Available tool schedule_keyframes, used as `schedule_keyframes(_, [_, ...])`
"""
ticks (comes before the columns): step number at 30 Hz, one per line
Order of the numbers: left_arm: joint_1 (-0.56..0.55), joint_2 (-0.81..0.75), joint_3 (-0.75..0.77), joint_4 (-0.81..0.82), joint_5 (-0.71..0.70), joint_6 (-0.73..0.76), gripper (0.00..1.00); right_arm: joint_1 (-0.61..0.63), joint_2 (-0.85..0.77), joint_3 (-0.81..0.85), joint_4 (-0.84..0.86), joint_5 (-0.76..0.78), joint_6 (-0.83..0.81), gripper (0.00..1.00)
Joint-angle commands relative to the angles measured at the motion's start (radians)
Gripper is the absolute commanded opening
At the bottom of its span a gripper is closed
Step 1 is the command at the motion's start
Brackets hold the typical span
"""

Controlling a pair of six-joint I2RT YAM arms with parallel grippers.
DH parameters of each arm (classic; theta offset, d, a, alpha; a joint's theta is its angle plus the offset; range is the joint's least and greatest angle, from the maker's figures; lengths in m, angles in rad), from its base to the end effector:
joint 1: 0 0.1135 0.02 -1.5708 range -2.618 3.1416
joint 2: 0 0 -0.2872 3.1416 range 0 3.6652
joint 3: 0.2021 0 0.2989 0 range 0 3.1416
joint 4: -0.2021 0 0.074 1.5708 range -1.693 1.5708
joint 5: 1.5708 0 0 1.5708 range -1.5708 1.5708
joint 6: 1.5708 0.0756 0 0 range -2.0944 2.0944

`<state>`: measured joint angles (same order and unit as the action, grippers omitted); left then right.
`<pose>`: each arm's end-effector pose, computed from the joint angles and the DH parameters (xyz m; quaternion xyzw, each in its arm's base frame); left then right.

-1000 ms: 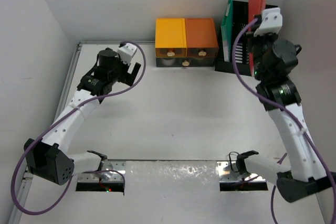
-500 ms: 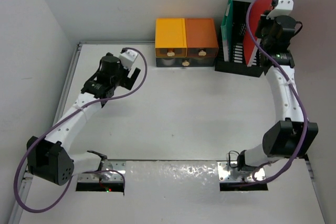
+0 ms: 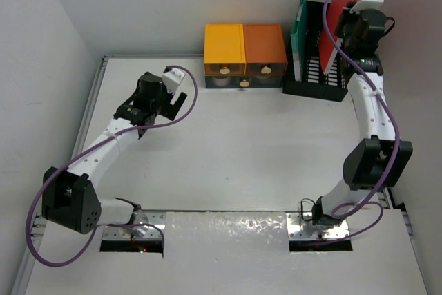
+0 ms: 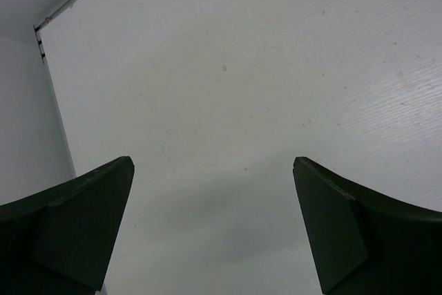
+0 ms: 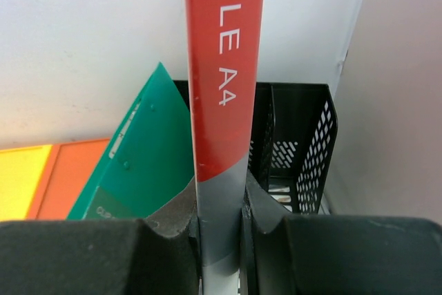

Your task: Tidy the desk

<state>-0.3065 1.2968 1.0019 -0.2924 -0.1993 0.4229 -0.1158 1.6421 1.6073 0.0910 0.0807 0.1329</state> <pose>0.3508 -0.0953 0.2802 0.2690 0.8362 0.1149 0.4639 0.4804 -0.0620 0.4581 0.1142 0.6775 -0.0215 0.7263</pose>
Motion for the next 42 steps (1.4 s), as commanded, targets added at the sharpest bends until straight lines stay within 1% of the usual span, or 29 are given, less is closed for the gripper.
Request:
schedule_keyframes(1, [0.007, -0.008, 0.01, 0.047, -0.015, 0.011, 1.0, -0.004, 0.001, 0.019, 0.145, 0.016, 0.001, 0.0])
schedule_keyframes(6, [0.007, -0.002, 0.012, 0.045, -0.014, 0.013, 1.0, -0.004, 0.053, 0.071, 0.151, 0.001, -0.044, 0.0])
schedule_keyframes(9, [0.007, 0.004, 0.01, 0.047, -0.014, 0.011, 1.0, -0.004, 0.073, 0.051, 0.212, -0.002, -0.065, 0.0])
schedule_keyframes(11, [0.007, 0.006, 0.01, 0.045, -0.015, 0.013, 1.0, -0.004, 0.079, -0.009, 0.342, -0.001, -0.079, 0.0])
schedule_keyframes(12, [0.007, 0.006, 0.01, 0.045, -0.017, 0.013, 1.0, -0.004, 0.081, -0.033, 0.369, -0.001, -0.081, 0.0])
schedule_keyframes(13, [0.007, 0.007, 0.01, 0.047, -0.017, 0.014, 0.99, -0.004, 0.081, -0.09, 0.4, -0.018, -0.081, 0.0])
schedule_keyframes(14, [0.007, 0.006, 0.009, 0.045, -0.018, 0.014, 1.0, -0.004, 0.075, -0.125, 0.482, -0.025, -0.082, 0.0])
schedule_keyframes(15, [0.007, 0.007, 0.009, 0.048, -0.019, 0.016, 1.0, -0.004, 0.071, -0.168, 0.53, -0.036, -0.082, 0.0])
schedule_keyframes(16, [0.007, 0.007, 0.007, 0.048, -0.019, 0.016, 1.0, -0.005, 0.071, -0.249, 0.583, -0.045, -0.082, 0.0])
schedule_keyframes(17, [0.007, 0.012, 0.007, 0.047, -0.019, 0.017, 1.0, -0.004, 0.073, -0.282, 0.684, -0.064, -0.087, 0.0])
schedule_keyframes(18, [0.007, 0.013, 0.009, 0.047, -0.017, 0.017, 1.0, -0.004, 0.077, -0.329, 0.72, -0.07, -0.088, 0.0])
schedule_keyframes(22, [0.007, 0.035, 0.015, 0.042, -0.015, 0.017, 1.0, -0.004, 0.11, -0.377, 0.873, -0.104, -0.085, 0.0])
schedule_keyframes(26, [0.006, 0.05, 0.014, 0.042, -0.026, 0.022, 1.0, -0.004, 0.156, -0.377, 0.929, -0.114, -0.114, 0.0])
schedule_keyframes(29, [0.007, 0.065, 0.018, 0.044, -0.029, 0.022, 1.0, -0.004, 0.173, -0.357, 0.934, -0.093, -0.125, 0.0])
schedule_keyframes(30, [0.007, 0.077, 0.021, 0.041, -0.032, 0.024, 1.0, -0.004, 0.205, -0.336, 0.929, -0.087, -0.163, 0.0])
schedule_keyframes(35, [0.007, 0.09, 0.024, 0.038, -0.04, 0.028, 1.0, -0.004, 0.249, -0.316, 0.934, -0.088, -0.185, 0.0])
schedule_keyframes(39, [0.007, 0.093, 0.023, 0.035, -0.043, 0.028, 1.0, -0.004, 0.291, -0.348, 1.019, -0.105, -0.203, 0.0])
schedule_keyframes(42, [0.007, 0.104, 0.024, 0.032, -0.031, 0.027, 1.0, -0.004, 0.334, -0.345, 1.041, -0.117, -0.199, 0.0])
